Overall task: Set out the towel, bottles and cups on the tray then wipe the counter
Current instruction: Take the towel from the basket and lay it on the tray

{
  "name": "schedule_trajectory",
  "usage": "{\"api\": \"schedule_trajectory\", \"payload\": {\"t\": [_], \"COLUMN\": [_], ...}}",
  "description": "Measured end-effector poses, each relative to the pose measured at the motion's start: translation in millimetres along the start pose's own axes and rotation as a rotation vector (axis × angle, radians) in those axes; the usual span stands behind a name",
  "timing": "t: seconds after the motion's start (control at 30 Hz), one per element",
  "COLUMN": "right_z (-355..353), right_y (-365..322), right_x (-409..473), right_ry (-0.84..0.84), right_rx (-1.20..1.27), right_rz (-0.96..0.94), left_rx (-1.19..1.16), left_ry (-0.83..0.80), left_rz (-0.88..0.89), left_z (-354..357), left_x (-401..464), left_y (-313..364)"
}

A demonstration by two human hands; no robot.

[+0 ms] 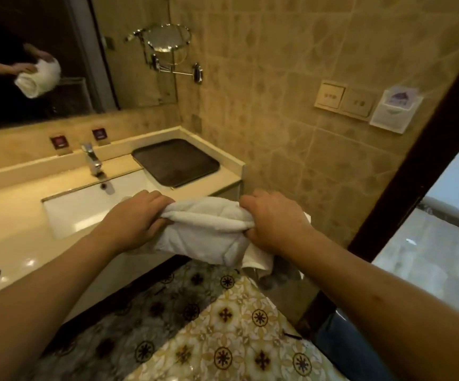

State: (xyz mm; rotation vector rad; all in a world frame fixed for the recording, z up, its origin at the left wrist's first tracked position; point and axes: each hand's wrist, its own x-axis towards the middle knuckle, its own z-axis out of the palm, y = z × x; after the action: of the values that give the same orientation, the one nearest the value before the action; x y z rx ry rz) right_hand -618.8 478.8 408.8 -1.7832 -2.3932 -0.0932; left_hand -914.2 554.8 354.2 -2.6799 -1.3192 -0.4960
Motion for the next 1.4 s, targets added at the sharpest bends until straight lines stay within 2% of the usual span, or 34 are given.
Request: {"api": "schedule_trajectory", "payload": {"t": [0.17,0.33,0.57,0.83,1.0,1.1,1.4], "right_z": [30,61,88,126,162,184,251], "right_y": [10,56,119,157,164,164,162], "right_x": [75,164,274,382,445,491,622], "right_ry": [-0.007,0.011,0.011,-0.094,-0.074,-0.138,-0.303], "right_rx": [0.023,0.068,0.152,0.242,0.265,0.306,0.522], "right_rz": [-0.1,-0.169,-0.204,-0.163,-0.05,0.026,0.314], "left_rx": [0.111,0.216,0.269,0.246,0.234,0.232,0.211], "left_ry": [-0.03,-0.058,-0.128,-0.207,-0.246,-0.273,-0.323], "left_rz": [-0.105,-0.179,-0.293,-0.36,-0.315,-0.273,-0.006], "left_z": [4,22,41,82,121,150,235], "left_x": [15,78,186,278,339,381,515], "left_y": [-42,-78,-115,-176,-242,-293,-441]}}
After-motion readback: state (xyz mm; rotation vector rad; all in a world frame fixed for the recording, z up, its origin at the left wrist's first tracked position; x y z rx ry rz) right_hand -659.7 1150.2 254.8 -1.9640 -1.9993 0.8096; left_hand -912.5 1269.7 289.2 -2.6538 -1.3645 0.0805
